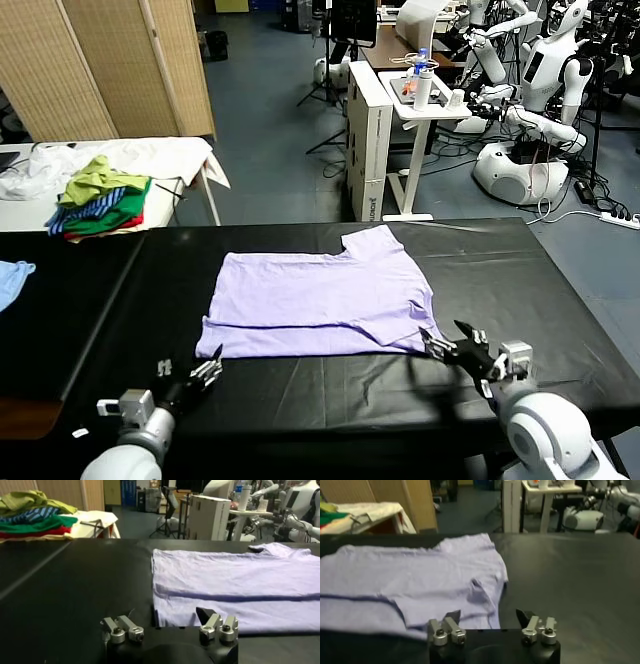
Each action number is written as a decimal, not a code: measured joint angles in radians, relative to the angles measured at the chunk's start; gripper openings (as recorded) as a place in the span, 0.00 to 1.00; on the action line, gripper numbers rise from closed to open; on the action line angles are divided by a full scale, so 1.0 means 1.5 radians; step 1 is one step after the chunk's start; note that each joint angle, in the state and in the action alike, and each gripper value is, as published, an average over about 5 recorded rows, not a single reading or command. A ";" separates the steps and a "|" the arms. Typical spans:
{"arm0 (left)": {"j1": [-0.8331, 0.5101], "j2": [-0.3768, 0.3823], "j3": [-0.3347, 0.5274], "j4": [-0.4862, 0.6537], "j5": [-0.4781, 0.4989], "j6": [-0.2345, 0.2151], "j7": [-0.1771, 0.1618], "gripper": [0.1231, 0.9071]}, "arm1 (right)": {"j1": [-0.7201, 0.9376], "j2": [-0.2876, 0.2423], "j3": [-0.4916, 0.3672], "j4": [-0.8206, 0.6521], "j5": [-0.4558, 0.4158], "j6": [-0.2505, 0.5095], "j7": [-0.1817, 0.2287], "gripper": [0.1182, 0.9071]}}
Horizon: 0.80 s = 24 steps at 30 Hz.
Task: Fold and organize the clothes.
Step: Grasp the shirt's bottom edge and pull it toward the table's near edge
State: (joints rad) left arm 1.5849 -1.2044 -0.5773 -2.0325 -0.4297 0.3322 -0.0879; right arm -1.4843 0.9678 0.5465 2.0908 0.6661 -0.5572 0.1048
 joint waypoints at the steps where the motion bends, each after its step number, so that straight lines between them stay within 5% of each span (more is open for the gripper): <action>1: 0.001 0.000 0.000 -0.001 0.000 0.000 0.000 0.93 | 0.001 0.000 -0.002 -0.002 -0.001 0.000 0.000 0.42; 9: 0.008 0.000 -0.003 -0.004 0.000 -0.001 0.000 0.54 | 0.006 0.000 -0.012 -0.007 -0.001 -0.002 -0.001 0.05; 17: 0.018 0.000 -0.003 -0.011 0.004 0.000 0.001 0.11 | -0.024 -0.018 0.010 0.027 0.039 -0.029 0.023 0.03; 24: 0.054 0.014 -0.012 -0.039 0.017 0.008 -0.009 0.03 | -0.082 -0.042 0.046 0.087 0.079 -0.080 0.044 0.03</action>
State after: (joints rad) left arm 1.6664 -1.1830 -0.5957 -2.0904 -0.4047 0.3446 -0.1016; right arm -1.6066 0.9042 0.6153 2.2214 0.7844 -0.6767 0.1703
